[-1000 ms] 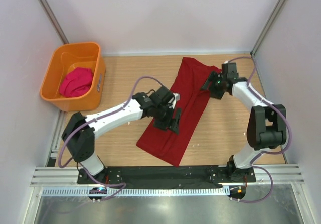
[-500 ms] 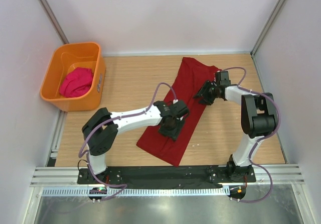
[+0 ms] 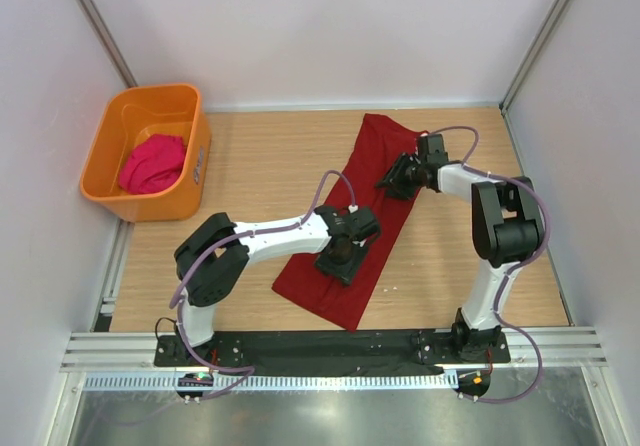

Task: Fold and stack the t-shirts
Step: Fold the tshirt

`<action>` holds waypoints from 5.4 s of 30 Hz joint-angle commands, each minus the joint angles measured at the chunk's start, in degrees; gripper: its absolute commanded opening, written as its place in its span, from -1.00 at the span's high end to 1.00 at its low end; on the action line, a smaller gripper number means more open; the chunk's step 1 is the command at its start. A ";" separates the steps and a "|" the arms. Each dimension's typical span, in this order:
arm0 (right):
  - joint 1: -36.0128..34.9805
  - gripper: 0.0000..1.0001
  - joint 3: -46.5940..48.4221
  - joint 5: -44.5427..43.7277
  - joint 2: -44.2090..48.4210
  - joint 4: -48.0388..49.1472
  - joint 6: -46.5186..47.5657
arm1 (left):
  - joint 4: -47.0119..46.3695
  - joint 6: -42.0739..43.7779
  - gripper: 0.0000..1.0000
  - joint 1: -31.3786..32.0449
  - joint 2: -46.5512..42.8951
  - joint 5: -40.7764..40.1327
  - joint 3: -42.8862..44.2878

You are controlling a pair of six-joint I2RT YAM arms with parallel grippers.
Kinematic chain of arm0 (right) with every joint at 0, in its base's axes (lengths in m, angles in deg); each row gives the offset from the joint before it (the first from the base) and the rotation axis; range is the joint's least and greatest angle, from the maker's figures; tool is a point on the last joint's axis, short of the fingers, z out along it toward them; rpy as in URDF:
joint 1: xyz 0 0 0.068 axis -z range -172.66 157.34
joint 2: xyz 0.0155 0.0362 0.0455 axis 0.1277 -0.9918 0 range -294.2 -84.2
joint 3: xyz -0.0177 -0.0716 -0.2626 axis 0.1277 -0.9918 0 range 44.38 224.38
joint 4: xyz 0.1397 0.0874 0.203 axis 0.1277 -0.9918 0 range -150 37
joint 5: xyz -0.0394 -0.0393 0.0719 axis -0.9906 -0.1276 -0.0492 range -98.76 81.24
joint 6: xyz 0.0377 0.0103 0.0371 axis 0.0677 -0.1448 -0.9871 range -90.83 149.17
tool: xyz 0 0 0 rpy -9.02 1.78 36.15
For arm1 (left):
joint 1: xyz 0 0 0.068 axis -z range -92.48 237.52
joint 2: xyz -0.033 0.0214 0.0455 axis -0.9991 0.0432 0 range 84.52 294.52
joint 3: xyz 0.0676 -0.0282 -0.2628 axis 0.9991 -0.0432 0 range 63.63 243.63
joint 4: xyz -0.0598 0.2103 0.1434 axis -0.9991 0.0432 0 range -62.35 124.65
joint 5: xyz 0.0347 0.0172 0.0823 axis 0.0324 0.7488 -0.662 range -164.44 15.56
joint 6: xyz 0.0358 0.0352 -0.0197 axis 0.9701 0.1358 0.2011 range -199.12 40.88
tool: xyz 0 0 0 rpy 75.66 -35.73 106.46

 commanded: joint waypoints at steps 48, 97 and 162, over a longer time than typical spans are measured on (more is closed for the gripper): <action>5.04 -0.18 13.66 -14.66 1.14 -13.89 4.80 | -0.88 1.36 -0.08 -5.25 -14.10 -0.90 -7.87; -1.20 0.27 9.25 -7.62 -6.93 4.49 -9.97 | -8.26 -0.22 0.27 -9.64 -7.52 9.99 -18.60; -7.53 0.46 18.83 -1.74 -13.00 -3.33 1.63 | -38.94 -23.42 -0.21 -8.85 -15.77 28.45 -33.01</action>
